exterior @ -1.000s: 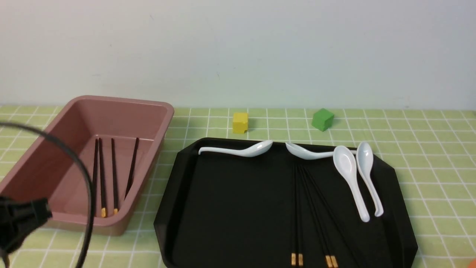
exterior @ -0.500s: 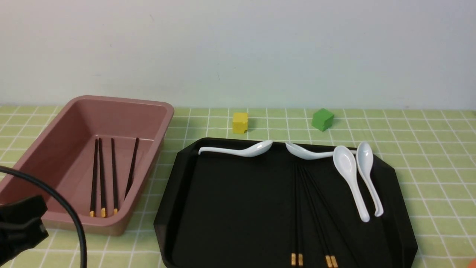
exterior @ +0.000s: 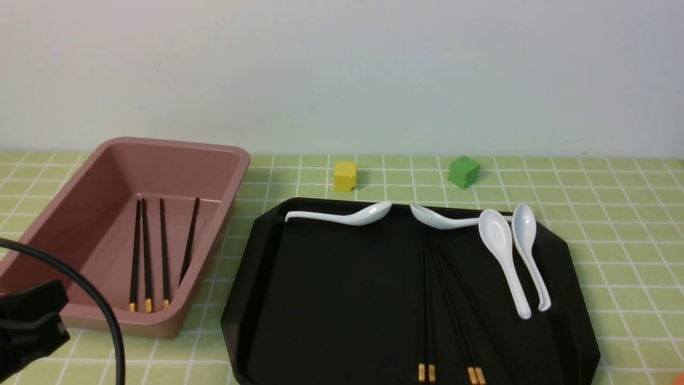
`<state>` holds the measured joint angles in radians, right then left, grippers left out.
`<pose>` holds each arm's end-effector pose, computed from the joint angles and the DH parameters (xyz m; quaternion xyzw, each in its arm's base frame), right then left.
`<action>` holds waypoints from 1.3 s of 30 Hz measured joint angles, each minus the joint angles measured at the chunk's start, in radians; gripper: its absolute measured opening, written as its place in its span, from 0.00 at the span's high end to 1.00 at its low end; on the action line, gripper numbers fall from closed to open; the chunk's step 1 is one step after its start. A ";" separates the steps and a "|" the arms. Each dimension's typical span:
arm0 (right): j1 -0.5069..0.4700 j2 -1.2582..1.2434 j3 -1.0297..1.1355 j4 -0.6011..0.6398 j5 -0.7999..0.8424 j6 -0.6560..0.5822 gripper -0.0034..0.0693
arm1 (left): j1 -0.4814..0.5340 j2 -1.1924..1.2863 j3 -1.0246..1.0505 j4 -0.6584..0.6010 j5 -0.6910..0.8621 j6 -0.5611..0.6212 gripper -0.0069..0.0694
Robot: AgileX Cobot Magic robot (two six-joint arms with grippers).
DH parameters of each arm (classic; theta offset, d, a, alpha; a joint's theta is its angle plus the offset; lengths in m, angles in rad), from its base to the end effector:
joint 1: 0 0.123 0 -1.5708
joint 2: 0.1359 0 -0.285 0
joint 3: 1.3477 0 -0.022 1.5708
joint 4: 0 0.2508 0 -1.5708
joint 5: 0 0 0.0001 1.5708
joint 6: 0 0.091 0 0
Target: On green tablecloth take chopsticks from black tray and put them in box.
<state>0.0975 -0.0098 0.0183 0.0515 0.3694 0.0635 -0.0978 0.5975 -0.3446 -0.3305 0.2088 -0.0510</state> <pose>0.0523 0.0068 0.1744 0.0001 0.8019 0.0697 0.5933 0.1229 -0.0182 0.2617 -0.0947 0.8176 -0.1598 0.5451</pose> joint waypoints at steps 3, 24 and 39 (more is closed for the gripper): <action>0.000 0.000 0.000 0.000 0.000 0.000 0.62 | 0.000 0.000 0.000 0.000 0.003 0.000 0.93; 0.000 0.000 0.000 0.001 0.000 0.000 0.62 | 0.000 -0.408 0.181 0.176 0.005 0.001 0.92; 0.000 0.000 0.000 0.001 0.000 0.000 0.62 | 0.000 -0.609 0.374 0.239 0.165 0.002 0.90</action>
<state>0.0975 -0.0098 0.0183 0.0527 0.3694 0.0635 -0.0978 -0.0116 0.0294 -0.0914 0.3734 -0.0486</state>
